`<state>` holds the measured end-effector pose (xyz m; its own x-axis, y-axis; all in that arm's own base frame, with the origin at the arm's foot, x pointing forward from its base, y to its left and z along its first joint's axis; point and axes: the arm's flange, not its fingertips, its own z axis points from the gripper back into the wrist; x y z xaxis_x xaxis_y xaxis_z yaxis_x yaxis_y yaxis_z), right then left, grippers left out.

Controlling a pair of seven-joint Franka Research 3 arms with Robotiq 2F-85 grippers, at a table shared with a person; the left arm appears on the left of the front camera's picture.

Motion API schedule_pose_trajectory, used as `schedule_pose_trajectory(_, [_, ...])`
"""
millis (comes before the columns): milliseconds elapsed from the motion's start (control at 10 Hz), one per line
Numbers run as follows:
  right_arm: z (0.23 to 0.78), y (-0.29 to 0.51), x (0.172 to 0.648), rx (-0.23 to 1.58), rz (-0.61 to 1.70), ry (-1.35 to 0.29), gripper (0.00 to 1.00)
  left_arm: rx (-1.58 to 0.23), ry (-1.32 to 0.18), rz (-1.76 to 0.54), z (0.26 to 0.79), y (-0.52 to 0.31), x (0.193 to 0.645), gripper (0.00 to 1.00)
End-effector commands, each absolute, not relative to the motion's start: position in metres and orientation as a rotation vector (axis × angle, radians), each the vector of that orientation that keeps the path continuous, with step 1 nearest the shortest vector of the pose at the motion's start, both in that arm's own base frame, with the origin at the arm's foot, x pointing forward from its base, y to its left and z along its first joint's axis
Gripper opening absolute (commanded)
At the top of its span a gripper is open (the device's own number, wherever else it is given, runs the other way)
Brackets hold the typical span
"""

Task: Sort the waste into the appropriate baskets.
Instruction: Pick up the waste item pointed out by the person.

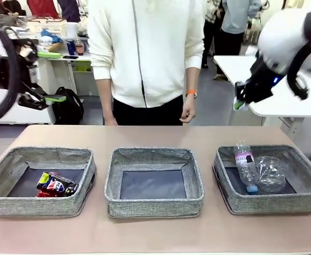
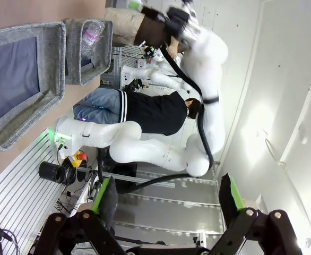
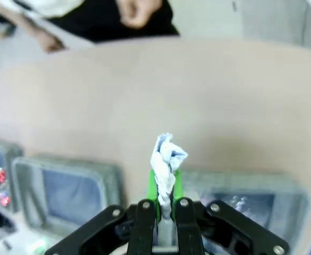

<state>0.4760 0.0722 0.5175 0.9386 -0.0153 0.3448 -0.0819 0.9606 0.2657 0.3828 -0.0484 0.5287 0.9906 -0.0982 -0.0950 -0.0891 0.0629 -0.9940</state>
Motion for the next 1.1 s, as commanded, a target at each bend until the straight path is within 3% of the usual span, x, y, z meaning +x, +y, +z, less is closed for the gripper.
schedule_pose_trajectory(0, [0.556,0.090,0.403,0.299,0.071,-0.270,0.01,-1.522,0.144,-0.006,0.531,-0.048,0.383,1.00])
schedule_pose_trajectory(200, [0.580,0.103,0.337,0.372,0.081,-0.352,0.01,-1.522,0.144,-0.006,0.531,-0.048,0.383,1.00])
schedule_pose_trajectory(300, [0.571,0.081,0.339,0.422,0.053,-0.399,0.01,-1.522,0.144,-0.006,0.531,-0.048,0.383,1.00])
schedule_pose_trajectory(400, [0.583,0.103,0.355,0.327,0.114,-0.309,0.01,-1.522,0.144,-0.006,0.531,-0.048,0.383,1.00])
schedule_pose_trajectory(600, [0.583,0.103,0.355,0.327,0.114,-0.309,0.01,-1.522,0.144,-0.006,0.531,-0.048,0.383,1.00])
schedule_pose_trajectory(700, [0.586,0.098,0.335,0.355,0.104,-0.332,0.10,-1.522,0.144,-0.006,0.531,-0.048,0.383,1.00])
schedule_pose_trajectory(800, [0.595,0.128,0.347,0.195,0.045,-0.234,0.10,-1.522,0.144,-0.006,0.531,-0.048,0.383,1.00])
schedule_pose_trajectory(1000, [0.681,0.221,0.332,-0.018,0.018,-0.236,0.10,-1.522,0.144,-0.006,0.531,-0.048,0.383,1.00])
